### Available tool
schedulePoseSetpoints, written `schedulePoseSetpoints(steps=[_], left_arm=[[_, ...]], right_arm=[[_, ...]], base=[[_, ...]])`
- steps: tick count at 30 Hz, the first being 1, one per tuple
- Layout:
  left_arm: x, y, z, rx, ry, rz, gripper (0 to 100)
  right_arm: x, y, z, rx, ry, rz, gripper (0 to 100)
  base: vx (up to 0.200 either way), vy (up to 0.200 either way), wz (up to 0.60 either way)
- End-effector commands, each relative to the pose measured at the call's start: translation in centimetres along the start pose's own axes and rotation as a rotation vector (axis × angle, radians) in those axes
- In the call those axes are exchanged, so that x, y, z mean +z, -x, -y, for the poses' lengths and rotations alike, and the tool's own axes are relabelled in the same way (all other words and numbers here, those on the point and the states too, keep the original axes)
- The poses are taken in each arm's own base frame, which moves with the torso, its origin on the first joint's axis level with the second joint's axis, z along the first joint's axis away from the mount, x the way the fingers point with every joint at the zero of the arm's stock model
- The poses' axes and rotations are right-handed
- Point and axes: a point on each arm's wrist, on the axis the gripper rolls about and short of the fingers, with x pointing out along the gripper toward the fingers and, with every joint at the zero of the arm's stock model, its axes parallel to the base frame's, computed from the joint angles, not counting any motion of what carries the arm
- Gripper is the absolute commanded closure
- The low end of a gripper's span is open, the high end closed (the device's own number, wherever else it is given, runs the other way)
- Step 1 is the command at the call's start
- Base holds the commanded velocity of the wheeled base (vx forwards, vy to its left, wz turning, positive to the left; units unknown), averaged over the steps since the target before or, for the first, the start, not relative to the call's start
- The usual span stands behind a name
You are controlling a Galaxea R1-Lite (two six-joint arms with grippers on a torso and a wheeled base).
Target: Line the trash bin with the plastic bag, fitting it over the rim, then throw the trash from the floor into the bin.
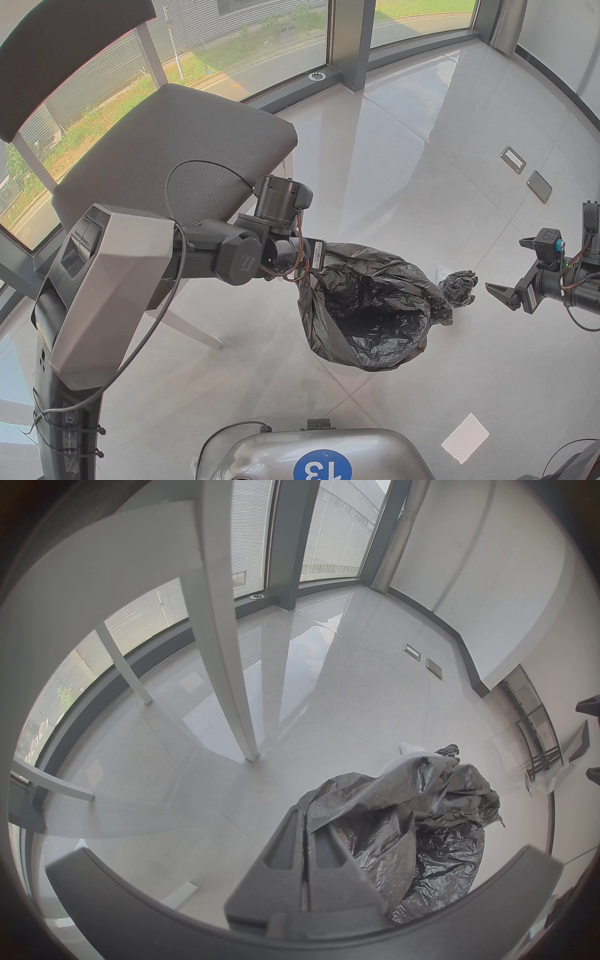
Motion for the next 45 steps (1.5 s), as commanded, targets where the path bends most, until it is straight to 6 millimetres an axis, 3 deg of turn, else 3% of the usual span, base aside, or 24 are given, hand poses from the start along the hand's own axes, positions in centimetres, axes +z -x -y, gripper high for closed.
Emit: schedulePoseSetpoints(steps=[1,15,16,25,35,45], left_arm=[[0.2,0.0,-0.5,0.009,0.009,0.004,100],[-0.6,-0.8,-0.9,0.02,0.041,-0.02,100],[-0.6,-0.8,-0.9,0.021,0.042,-0.018,0],[-1.1,-0.8,-0.8,0.021,0.036,-0.038,0],[-1.3,0.8,-0.2,0.021,0.022,-0.054,0],[-2.4,-0.5,0.5,0.012,0.008,-0.079,0]], right_arm=[[-0.1,-0.1,0.0,0.003,0.001,-0.003,0],[-0.1,-0.2,-0.1,0.007,0.001,-0.006,0],[-0.1,-0.2,-0.1,0.007,0.001,-0.006,0],[-0.2,-0.3,-0.2,0.01,0.001,-0.009,0],[-0.1,-0.3,-0.3,0.017,0.005,-0.009,0],[-0.2,-0.3,-0.4,0.021,0.01,-0.01,0]], base=[[0.0,0.0,0.0],[0.0,0.0,0.0],[0.0,0.0,0.0],[0.0,0.0,0.0],[0.0,0.0,0.0],[0.0,0.0,0.0]])
